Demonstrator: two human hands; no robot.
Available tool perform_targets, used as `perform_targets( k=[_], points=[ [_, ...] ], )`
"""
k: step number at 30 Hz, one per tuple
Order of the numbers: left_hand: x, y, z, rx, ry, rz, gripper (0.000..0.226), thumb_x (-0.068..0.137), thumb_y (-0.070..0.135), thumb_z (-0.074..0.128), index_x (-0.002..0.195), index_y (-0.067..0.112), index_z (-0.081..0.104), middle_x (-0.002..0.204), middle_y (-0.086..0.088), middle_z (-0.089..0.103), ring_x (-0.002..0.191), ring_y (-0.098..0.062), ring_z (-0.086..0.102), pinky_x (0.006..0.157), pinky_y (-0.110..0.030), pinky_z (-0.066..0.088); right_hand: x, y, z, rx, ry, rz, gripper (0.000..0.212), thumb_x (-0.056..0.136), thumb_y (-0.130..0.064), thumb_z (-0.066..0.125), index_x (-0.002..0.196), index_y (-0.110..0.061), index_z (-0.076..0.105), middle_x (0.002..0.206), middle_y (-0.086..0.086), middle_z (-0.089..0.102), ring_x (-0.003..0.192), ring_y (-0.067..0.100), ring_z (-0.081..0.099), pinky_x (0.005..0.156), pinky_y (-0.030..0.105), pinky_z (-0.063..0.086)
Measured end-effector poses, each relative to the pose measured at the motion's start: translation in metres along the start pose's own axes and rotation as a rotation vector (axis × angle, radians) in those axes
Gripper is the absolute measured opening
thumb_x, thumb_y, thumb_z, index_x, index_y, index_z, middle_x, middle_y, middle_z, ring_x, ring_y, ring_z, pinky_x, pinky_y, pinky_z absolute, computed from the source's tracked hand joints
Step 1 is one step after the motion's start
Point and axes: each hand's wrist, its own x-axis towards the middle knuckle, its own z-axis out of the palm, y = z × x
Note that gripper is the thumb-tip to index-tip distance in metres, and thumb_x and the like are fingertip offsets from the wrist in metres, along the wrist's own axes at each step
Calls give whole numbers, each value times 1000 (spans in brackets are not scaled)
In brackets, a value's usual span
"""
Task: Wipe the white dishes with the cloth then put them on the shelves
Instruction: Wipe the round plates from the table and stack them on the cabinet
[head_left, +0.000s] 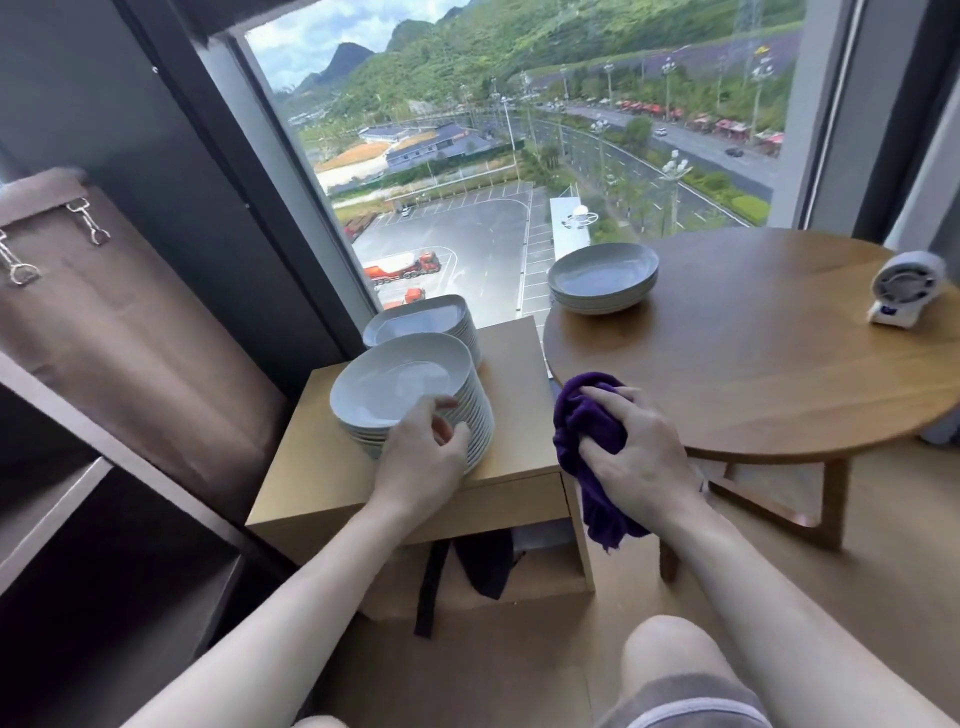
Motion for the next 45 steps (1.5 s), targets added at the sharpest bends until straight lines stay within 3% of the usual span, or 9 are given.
perform_targets(
  k=[6,9,14,20,23,27,34,41,45],
  points=[
    [57,48,84,-6,-340,64,53,99,27,66,148,21,47,128,-3,58,106,-16,61,89,-30,51,21,21,-32,-110,141,60,53,87,-29,69,139,-31,58,133,-10,49,114,7,50,93,13,34],
    [101,68,124,-13,-396,45,58,98,26,65,152,20,43,142,-11,55,124,-26,57,107,-41,48,45,35,-45,-192,150,90,55,88,-30,69,142,-31,56,140,-6,46,118,15,54,92,23,39],
    [182,92,175,-202,-336,-114,68,98,27,61,157,15,30,142,-11,55,121,-29,62,105,-44,52,88,63,-55,-224,201,168,54,88,-31,67,141,-33,55,141,-6,46,119,19,55,90,25,40],
    [259,99,222,-557,-240,-520,63,101,37,61,148,4,34,114,-16,66,74,-28,74,56,-37,64,112,99,-64,-235,203,232,53,87,-33,69,139,-34,58,139,-8,48,120,15,53,91,24,39],
    [282,98,237,-661,-258,-612,59,101,41,62,144,6,41,103,-16,66,76,-27,72,53,-36,62,105,109,-66,-197,246,234,50,86,-33,70,135,-36,60,134,-15,49,118,7,51,91,21,37],
    [298,101,248,-710,-246,-628,37,102,15,52,137,4,51,78,-11,61,62,-25,67,43,-31,58,99,109,-63,-162,257,209,48,86,-31,71,132,-41,61,131,-23,47,109,-2,50,88,14,38],
    [310,117,244,-646,-198,-616,49,99,-1,35,148,4,41,73,-16,66,37,-19,65,36,-28,53,103,96,-60,-150,226,175,46,86,-32,70,130,-41,61,129,-26,47,108,-7,49,83,8,38],
    [299,132,240,-754,-93,-646,24,92,6,46,114,13,43,58,-10,68,58,-26,66,64,-40,62,98,86,-69,-115,227,196,46,85,-31,69,129,-43,62,126,-27,47,109,-8,48,79,-2,36],
    [287,138,228,-974,-66,-748,45,92,-4,52,136,4,49,115,-18,62,94,-39,67,78,-49,64,89,74,-65,-73,228,214,45,84,-31,68,127,-43,63,124,-27,48,110,-9,50,80,0,37]
  ],
)
